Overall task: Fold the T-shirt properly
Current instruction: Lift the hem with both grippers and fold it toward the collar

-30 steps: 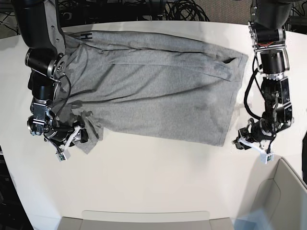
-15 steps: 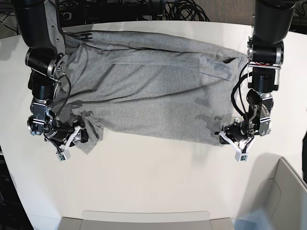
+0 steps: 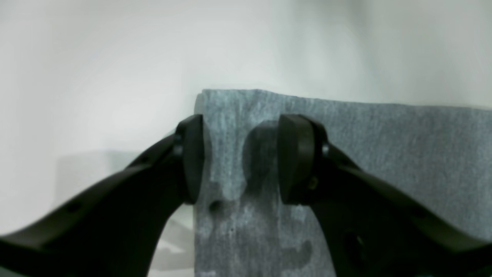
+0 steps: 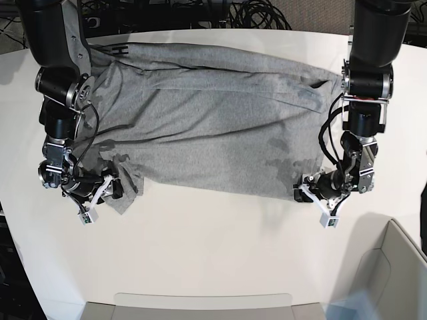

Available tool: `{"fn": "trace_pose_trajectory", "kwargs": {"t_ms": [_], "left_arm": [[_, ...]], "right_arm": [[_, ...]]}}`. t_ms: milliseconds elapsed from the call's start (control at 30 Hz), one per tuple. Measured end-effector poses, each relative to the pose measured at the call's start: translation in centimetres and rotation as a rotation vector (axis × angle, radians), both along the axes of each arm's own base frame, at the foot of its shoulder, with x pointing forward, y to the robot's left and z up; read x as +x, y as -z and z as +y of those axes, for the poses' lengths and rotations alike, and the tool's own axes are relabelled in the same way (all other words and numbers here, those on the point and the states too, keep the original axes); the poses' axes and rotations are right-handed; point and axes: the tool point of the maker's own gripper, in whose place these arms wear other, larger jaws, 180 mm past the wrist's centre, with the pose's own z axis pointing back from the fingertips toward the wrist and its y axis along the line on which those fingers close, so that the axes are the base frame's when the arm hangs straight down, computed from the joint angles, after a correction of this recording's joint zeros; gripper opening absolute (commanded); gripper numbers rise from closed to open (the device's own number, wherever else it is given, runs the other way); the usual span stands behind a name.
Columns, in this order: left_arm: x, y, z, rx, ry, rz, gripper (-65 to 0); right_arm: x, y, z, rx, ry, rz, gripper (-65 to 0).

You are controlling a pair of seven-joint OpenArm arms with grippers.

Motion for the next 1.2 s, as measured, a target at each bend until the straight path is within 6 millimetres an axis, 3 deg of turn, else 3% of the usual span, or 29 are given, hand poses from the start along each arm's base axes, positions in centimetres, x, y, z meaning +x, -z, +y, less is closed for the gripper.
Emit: {"fn": "trace_pose_trajectory", "kwargs": {"t_ms": [200,267,367,500,567,1200], "left_arm": [[-0.2,0.5,-0.5,0.045,0.042,0.008,-25.3],[-0.3,0.7,-1.1,0.081,0.089,0.007,-28.9],[-0.5,1.2,-2.1,0.084,0.112,-0.030,-41.1],[-0.3,2.0,0.0,0.135,-0.037,-0.027,-65.0],[-0.4,2.2,0.8,0.159,-0.079,-0.018,-65.0],[-1.1,2.7,1.4,0.161,-0.088,-0.010,-65.0]], "right_arm": [[0.0,0.0,0.0,-0.001,0.000,0.000,-31.4],[0.0,0.0,0.0,-0.001,0.000,0.000,-31.7],[0.0,0.0,0.0,-0.003,-0.002,0.001,-39.6],[-0.1,0.1,0.0,-0.006,-0.003,0.004,-59.1],[-0.1,0.1,0.0,-0.005,-0.003,0.004,-65.0],[0.5,-0.5,0.9,-0.055,-0.044,0.019,-65.0]]}}
